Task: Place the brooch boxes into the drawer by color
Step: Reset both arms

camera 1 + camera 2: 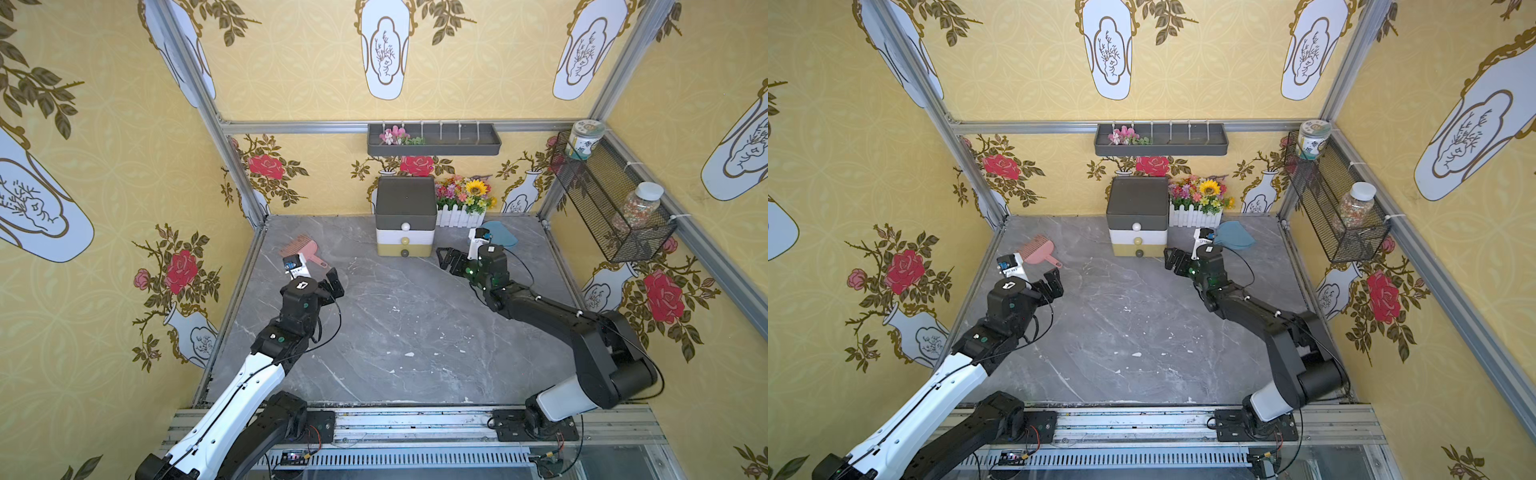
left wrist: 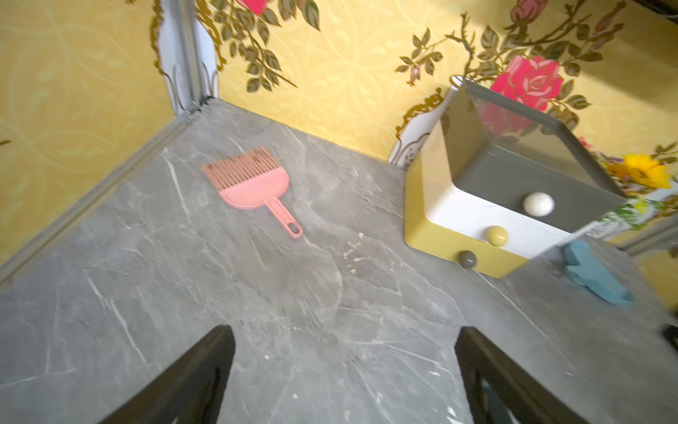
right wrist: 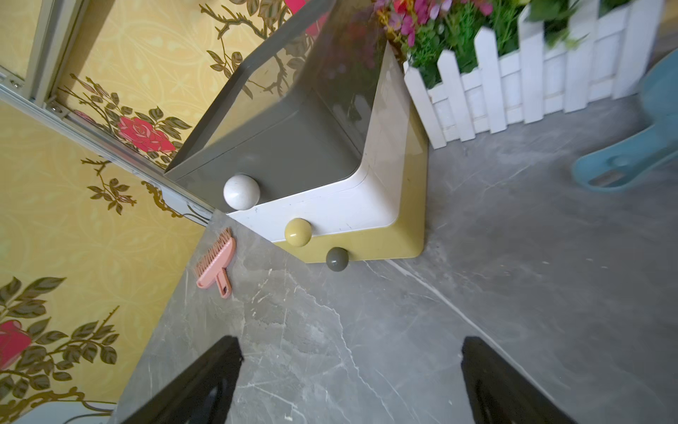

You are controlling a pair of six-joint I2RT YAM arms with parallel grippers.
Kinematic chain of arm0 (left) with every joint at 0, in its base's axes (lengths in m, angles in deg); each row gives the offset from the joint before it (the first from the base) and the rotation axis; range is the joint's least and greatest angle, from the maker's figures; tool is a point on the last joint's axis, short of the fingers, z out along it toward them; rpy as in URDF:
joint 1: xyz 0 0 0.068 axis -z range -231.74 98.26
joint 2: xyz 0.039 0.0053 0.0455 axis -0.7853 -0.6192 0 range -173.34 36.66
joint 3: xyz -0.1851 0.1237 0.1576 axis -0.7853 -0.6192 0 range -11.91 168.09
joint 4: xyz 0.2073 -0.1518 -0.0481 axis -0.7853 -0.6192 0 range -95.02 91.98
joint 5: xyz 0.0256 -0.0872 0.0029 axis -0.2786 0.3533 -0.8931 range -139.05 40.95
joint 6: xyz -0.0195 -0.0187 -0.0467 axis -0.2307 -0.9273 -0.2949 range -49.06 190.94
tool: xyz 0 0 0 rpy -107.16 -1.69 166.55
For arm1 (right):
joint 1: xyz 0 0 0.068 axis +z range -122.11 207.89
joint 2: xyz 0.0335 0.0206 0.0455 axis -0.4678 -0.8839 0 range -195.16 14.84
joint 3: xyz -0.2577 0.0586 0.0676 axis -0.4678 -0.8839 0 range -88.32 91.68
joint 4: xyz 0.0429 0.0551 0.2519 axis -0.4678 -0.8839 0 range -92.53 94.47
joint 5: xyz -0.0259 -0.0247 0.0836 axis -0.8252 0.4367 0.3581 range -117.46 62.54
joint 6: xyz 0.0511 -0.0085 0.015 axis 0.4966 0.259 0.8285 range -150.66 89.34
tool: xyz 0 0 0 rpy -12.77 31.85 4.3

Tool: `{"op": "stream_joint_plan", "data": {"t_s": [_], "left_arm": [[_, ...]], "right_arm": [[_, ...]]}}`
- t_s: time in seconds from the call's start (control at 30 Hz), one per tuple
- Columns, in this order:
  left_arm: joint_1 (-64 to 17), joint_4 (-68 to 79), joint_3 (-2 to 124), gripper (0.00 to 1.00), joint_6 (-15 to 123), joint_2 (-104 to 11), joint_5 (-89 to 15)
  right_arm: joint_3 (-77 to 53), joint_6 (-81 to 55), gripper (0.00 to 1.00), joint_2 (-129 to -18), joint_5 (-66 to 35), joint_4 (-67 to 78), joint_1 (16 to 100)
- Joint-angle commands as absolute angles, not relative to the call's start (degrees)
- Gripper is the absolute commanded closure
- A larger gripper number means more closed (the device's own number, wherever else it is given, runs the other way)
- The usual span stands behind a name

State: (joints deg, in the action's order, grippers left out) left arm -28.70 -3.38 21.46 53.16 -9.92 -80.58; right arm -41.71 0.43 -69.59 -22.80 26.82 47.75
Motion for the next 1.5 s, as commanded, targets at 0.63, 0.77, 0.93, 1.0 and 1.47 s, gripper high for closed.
{"op": "stream_joint_plan", "data": {"t_s": [0.63,0.77,0.93,1.0,1.47], "left_arm": [[-54.68,63.91,-9.42,0.00,65.40,-28.21,-65.26],[-56.34,70.08,-9.34,0.00,65.19,-35.68,-59.82],[-56.44,71.55,-9.02,0.00,65.23,-38.31,-59.72],[-56.46,71.56,-8.83,0.00,65.41,-38.54,-59.55],[-56.34,70.86,-8.20,0.00,65.93,-38.85,-58.58]], "right_arm": [[-64.44,-27.58,0.03,-53.12,-40.52,34.45,34.28],[-62.70,-30.30,0.03,-58.05,-40.75,34.07,33.53],[-64.49,-30.25,0.03,-56.66,-38.50,32.47,32.17],[-65.58,-30.06,0.03,-57.21,-36.23,33.53,31.69],[-75.33,-29.52,0.03,-67.30,-36.66,57.10,31.20]]}}
